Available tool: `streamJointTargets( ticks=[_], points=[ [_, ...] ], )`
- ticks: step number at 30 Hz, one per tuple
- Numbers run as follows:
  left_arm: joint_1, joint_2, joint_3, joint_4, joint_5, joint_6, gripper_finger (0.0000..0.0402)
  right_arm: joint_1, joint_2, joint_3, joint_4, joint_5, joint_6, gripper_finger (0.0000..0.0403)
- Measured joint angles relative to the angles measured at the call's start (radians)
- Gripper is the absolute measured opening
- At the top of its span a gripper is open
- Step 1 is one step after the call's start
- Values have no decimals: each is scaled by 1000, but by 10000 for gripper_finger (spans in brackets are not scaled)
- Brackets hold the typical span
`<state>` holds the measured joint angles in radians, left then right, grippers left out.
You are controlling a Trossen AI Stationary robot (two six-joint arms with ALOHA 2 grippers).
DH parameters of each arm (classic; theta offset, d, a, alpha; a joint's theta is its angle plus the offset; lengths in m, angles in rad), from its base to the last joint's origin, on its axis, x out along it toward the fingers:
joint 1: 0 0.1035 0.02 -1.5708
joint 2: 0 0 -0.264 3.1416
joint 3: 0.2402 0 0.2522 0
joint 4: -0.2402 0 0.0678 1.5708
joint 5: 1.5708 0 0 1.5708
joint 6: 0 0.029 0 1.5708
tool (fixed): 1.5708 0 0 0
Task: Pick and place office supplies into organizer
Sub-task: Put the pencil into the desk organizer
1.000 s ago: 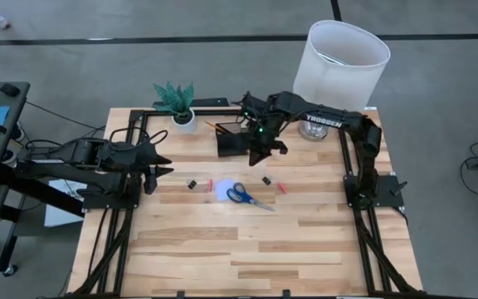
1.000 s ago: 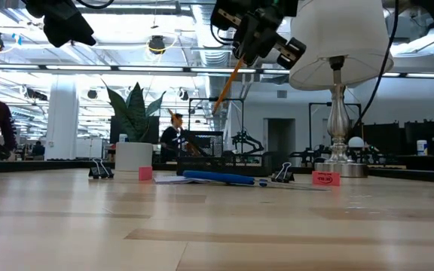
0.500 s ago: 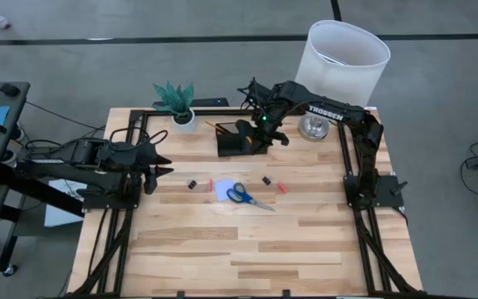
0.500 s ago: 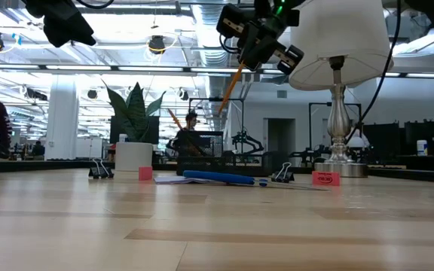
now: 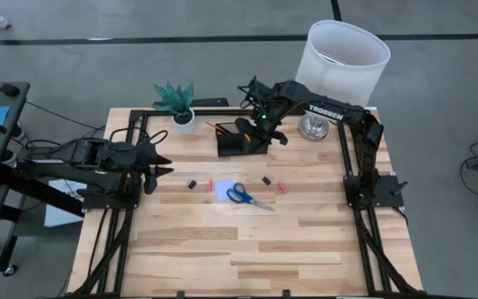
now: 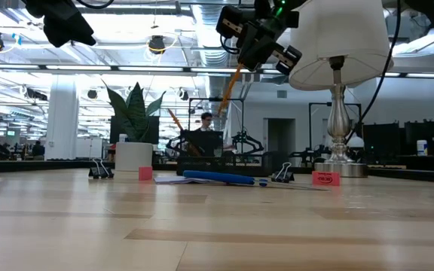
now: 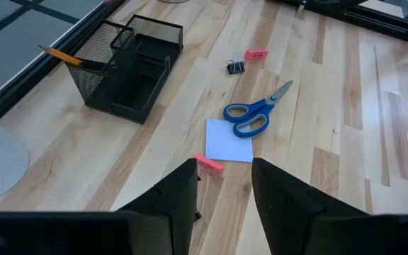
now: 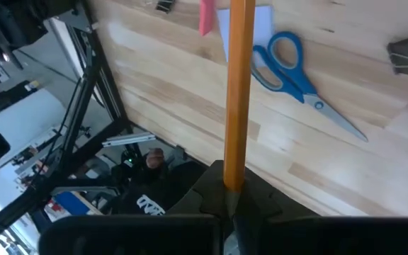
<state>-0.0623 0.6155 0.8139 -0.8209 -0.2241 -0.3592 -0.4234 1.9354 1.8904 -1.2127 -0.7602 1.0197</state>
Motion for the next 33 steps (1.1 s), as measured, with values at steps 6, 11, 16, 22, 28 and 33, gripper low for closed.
streamJointTargets(
  ticks=[6,11,16,22,28,33],
  points=[
    [0,0,0,0,0,0,126,32,0,0,43,58,-27,5],
    [0,0,0,0,0,0,126,63,0,0,50,180,-84,5],
    [0,0,0,0,0,0,126,91,0,0,74,332,-145,5],
    [0,0,0,0,0,0,126,131,0,0,77,571,-242,5],
    [0,0,0,0,0,0,126,178,0,0,77,783,-315,5],
    [0,0,0,0,0,0,126,216,2,43,10,888,-340,5]
  ],
)
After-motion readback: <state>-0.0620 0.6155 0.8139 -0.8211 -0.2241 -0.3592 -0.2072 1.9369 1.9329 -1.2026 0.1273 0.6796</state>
